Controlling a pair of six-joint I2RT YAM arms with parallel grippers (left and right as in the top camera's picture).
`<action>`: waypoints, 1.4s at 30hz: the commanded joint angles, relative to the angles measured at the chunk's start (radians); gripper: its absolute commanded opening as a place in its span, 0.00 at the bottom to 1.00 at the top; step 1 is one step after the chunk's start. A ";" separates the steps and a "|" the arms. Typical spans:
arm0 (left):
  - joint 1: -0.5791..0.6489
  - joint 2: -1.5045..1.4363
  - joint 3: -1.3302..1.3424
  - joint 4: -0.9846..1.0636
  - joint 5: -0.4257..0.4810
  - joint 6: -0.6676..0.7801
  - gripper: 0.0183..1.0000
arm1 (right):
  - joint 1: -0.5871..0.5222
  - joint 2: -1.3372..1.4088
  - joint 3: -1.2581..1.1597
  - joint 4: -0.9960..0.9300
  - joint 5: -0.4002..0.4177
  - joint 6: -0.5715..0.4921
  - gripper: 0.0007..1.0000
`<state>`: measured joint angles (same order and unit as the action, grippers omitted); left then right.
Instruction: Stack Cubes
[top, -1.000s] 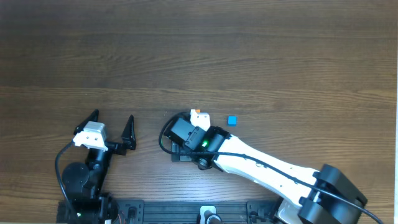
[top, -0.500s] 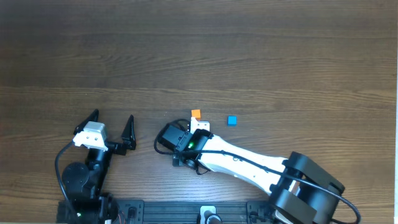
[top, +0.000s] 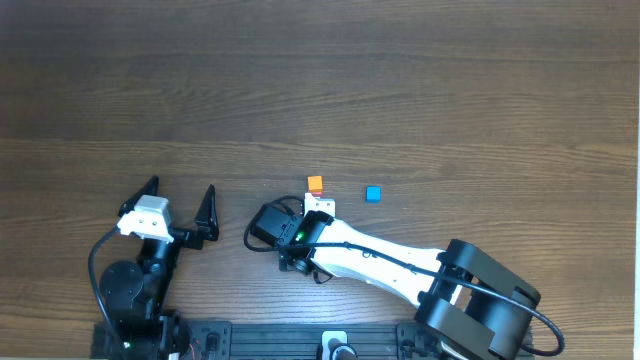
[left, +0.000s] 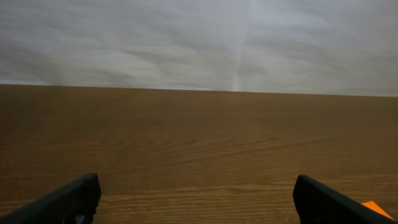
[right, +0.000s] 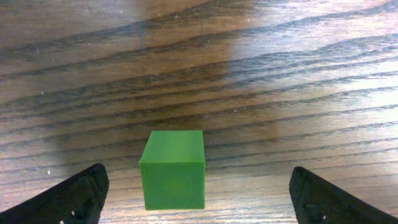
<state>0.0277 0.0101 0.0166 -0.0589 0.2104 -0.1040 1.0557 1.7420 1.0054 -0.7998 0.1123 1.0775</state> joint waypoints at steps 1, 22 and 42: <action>0.002 -0.007 -0.010 0.003 0.010 0.018 1.00 | 0.006 0.011 0.021 0.006 0.035 0.014 0.86; 0.002 -0.007 -0.010 0.003 0.010 0.018 1.00 | 0.020 0.042 0.021 0.041 0.042 0.014 0.63; 0.002 -0.007 -0.010 0.003 0.010 0.018 1.00 | 0.019 0.044 0.021 0.060 0.042 0.014 0.37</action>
<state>0.0277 0.0101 0.0166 -0.0589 0.2104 -0.1040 1.0698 1.7779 1.0061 -0.7403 0.1345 1.0908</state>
